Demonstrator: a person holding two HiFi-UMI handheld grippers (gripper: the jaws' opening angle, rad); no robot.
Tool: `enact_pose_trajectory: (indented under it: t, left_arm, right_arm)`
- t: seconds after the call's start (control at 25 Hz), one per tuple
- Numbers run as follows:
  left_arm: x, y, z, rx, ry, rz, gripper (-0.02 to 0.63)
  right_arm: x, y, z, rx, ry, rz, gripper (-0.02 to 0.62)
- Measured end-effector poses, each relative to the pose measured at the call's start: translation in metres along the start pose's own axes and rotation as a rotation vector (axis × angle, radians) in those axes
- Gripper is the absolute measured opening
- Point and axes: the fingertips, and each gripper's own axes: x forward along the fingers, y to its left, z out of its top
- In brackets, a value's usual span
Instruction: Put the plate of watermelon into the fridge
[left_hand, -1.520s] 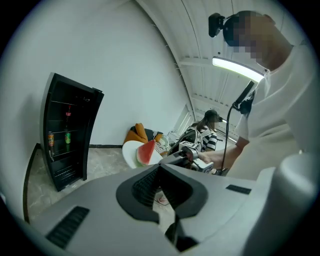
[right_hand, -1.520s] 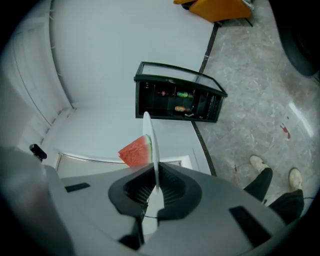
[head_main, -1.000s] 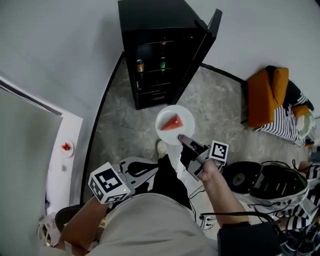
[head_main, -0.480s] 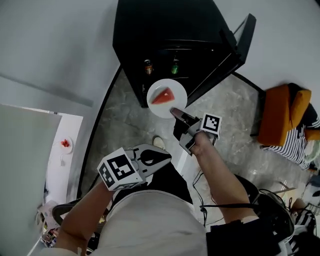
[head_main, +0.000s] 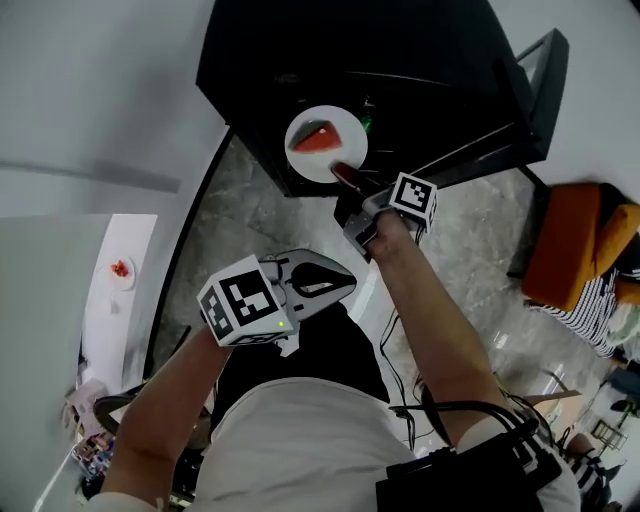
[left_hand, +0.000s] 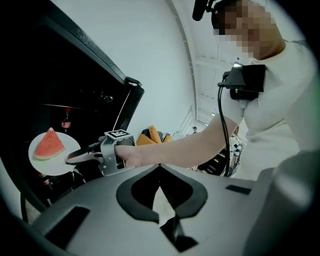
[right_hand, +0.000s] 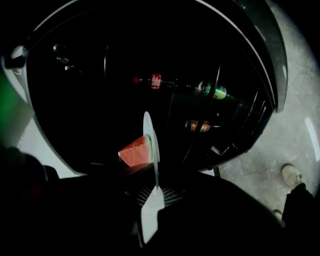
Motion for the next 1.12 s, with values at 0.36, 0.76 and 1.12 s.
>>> enact_pose_trajectory:
  t: [0.36, 0.76, 1.12]
  left_arm:
    - [0.017, 0.045, -0.007, -0.008, 0.004, -0.018, 0.011]
    - [0.023, 0.074, -0.005, -0.024, 0.004, -0.021, 0.011]
    - [0.021, 0.086, -0.004, -0.053, -0.009, -0.026, 0.011]
  right_arm:
    - [0.043, -0.027, 0.045, 0.020, -0.048, -0.027, 0.024]
    - [0.079, -0.041, 0.082, 0.024, -0.073, -0.048, 0.025]
    - [0.094, -0.054, 0.096, 0.033, -0.073, -0.118, 0.032]
